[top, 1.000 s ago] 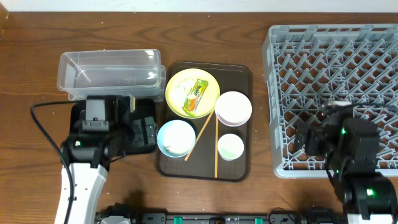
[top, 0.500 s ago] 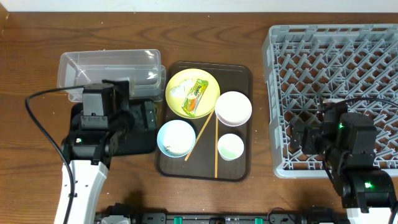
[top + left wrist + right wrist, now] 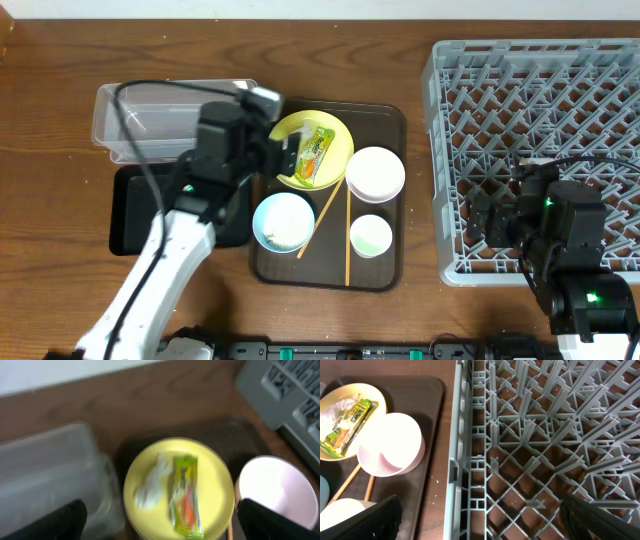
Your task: Sort waste into correct bins and load items into the dishwasher rack
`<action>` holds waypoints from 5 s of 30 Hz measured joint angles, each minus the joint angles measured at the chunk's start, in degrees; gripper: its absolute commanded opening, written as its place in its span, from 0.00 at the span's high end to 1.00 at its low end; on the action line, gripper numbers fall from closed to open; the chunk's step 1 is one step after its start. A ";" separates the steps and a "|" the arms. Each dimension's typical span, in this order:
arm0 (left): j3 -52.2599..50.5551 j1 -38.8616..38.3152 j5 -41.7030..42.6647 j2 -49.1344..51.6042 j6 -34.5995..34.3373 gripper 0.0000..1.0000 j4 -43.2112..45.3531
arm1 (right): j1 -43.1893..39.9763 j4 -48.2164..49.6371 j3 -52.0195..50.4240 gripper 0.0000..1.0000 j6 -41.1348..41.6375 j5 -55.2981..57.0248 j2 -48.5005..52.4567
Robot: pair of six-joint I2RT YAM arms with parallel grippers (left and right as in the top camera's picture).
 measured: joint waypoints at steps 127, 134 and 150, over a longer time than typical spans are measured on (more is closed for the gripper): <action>-0.07 -2.78 3.52 25.29 0.31 0.74 -3.48 | 0.00 -1.14 0.02 0.01 0.00 -0.11 0.04; -0.07 -2.80 3.72 25.29 0.09 0.94 -2.32 | 0.00 -1.20 0.02 0.01 0.00 -0.11 0.04; -0.07 0.20 -0.59 5.75 0.31 0.94 -1.81 | 0.00 -1.25 0.02 0.01 0.00 -0.11 0.04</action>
